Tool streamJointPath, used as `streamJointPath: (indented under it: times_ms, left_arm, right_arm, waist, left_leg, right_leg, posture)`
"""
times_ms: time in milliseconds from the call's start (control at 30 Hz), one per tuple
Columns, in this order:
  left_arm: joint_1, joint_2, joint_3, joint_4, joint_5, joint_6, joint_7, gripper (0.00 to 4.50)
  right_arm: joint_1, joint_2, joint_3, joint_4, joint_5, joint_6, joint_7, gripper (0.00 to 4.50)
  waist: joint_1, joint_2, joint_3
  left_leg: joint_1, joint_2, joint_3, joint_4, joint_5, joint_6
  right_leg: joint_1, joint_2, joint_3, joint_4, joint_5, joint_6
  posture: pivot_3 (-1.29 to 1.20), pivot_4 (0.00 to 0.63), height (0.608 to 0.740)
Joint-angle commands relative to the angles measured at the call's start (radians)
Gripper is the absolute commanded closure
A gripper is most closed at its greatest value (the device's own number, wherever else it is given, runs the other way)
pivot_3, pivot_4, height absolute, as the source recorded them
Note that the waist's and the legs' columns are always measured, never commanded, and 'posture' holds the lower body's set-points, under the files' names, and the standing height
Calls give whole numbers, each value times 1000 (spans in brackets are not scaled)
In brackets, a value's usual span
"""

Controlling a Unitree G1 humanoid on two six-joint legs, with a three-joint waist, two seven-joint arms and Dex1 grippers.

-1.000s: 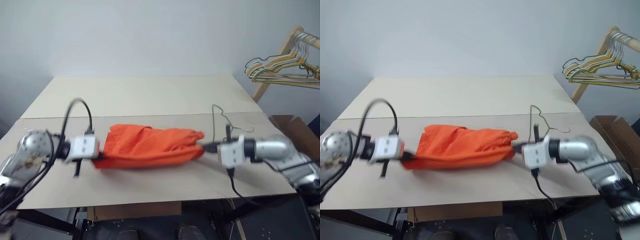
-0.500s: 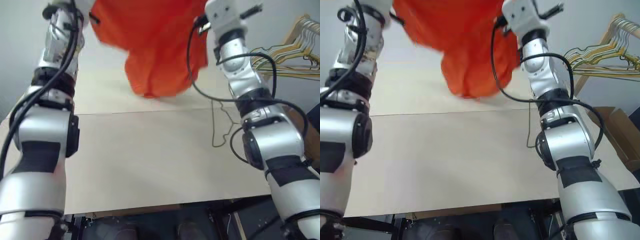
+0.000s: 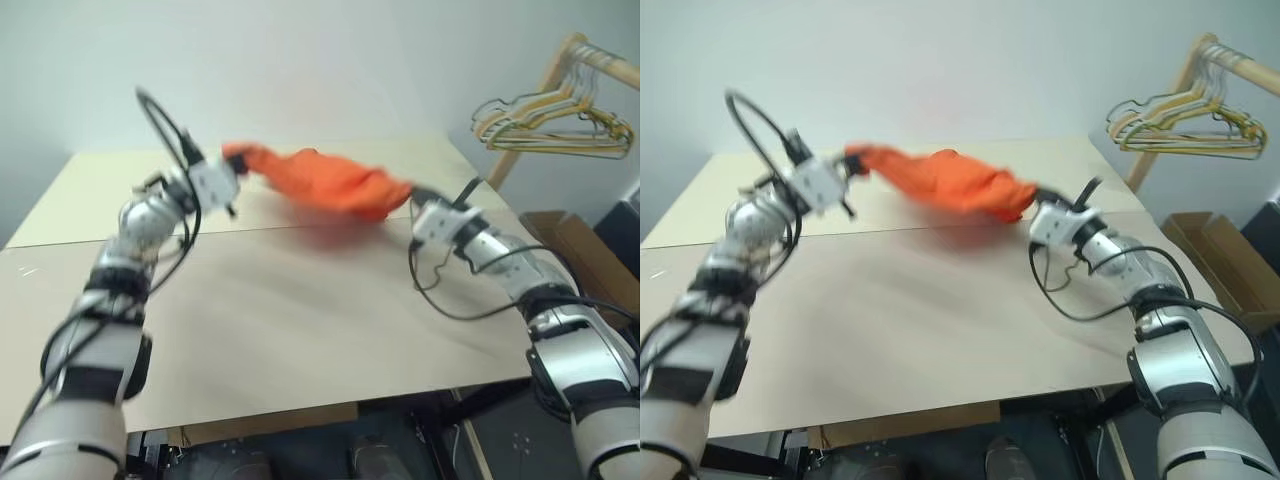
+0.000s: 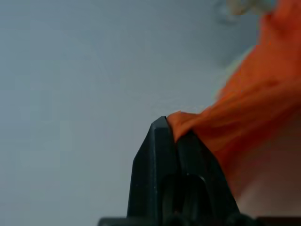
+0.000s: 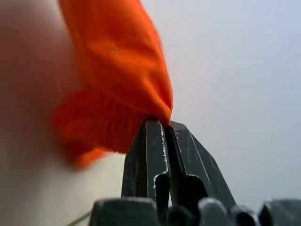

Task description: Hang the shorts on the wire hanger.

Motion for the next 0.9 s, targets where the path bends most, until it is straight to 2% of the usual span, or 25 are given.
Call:
streamJointPath:
  times_ms: [33,133,300,433,633,900]
  left_arm:
    - [200,162,8,-382,-166,212,-230,4482]
    - [383,291,28,-584,-198,376,-330,4482]
    - [615,520,62,-824,-189,589,-464,4482]
    - [760,653,105,-967,-189,691,-537,4482]
    - [877,633,164,-1124,-212,778,-501,4482]
    - [1000,608,232,-1217,-209,806,-510,4482]
  right_arm:
    - [13,-40,56,-36,-56,-86,124,4500]
    - [21,-53,88,-37,-117,-97,135,4500]
    - [23,-79,128,-63,-216,-128,98,4500]
    - [37,-105,156,-105,-298,-149,50,4500]
    - [118,-167,133,-204,-260,-197,66,4500]
    - [403,-341,62,-553,-31,-175,207,4500]
  waist:
    - [-37,0,0]
    - [-51,0,0]
    - [-35,2,2]
    - [-12,2,2]
    - [31,2,3]
    - [63,2,5]
  left_leg:
    - [0,1,-3,0,0,0]
    - [2,0,-12,1,-1,1]
    - [29,-1,-14,-4,-4,6]
    - [32,-1,-14,-5,-5,6]
    - [31,-2,-10,-4,-5,7]
    - [34,0,-1,-4,-6,9]
  right_leg:
    - [0,0,1,1,0,0]
    - [3,0,-1,1,0,0]
    - [32,0,-4,-11,-2,0]
    - [36,0,-4,-14,-2,0]
    - [36,0,-4,-15,-2,0]
    - [36,0,-2,-13,-3,-3]
  posture:
    - [-57,14,740]
    - [-46,15,740]
    - [-34,21,740]
    - [-37,23,740]
    - [-36,35,740]
    - [-48,57,740]
